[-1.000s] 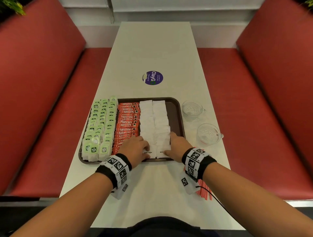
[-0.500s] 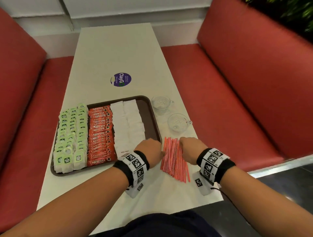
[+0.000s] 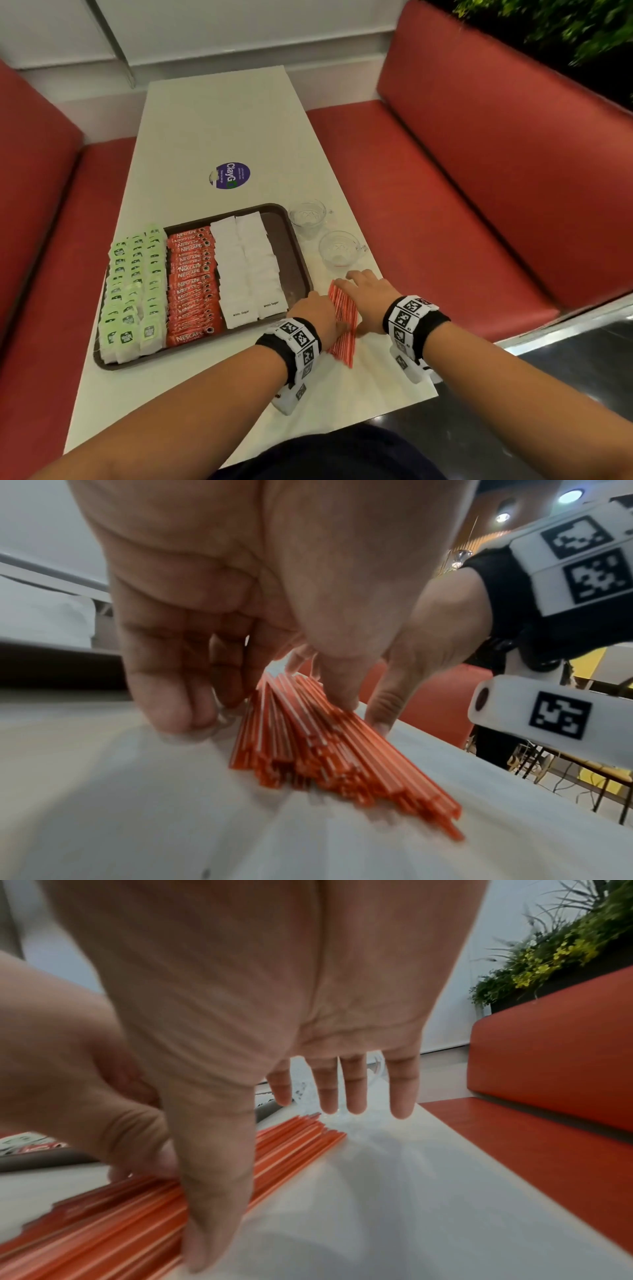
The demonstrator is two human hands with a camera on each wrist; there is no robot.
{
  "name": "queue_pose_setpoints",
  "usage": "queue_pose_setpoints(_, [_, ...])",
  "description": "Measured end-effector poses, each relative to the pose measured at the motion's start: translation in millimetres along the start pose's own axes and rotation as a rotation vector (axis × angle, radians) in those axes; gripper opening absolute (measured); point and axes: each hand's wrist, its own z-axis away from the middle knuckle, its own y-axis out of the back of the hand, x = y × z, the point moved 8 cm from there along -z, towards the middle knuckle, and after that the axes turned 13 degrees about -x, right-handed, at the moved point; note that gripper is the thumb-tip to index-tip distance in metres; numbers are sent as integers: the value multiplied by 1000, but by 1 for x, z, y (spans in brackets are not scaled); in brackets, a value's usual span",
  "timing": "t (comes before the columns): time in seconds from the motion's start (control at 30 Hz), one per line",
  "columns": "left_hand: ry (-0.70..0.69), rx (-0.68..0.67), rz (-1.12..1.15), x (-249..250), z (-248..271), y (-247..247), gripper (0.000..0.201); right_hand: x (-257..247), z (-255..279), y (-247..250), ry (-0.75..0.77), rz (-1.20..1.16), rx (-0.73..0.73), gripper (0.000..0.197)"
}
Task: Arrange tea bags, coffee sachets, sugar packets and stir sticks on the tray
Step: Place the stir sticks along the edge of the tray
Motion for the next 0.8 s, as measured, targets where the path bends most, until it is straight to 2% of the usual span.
queue_pose_setpoints(0.27, [-113,11,-28,-4,1,-10,70,-9,-1,-7,6,18,28,85])
queue_pose_setpoints(0.43, [-225,-6,-78,-5,8,-10,50,-20,0,-12,-31,-1,22,55])
queue_pose_setpoints(0.6, [-304,-53,-132,-16,14,-12,35,-34,-2,-14,-20,43,2,43])
queue_pose_setpoints(0.8, [-323,-36,-169,-26,19,-14,30,-52,-7,-16,91,-11,-47,26])
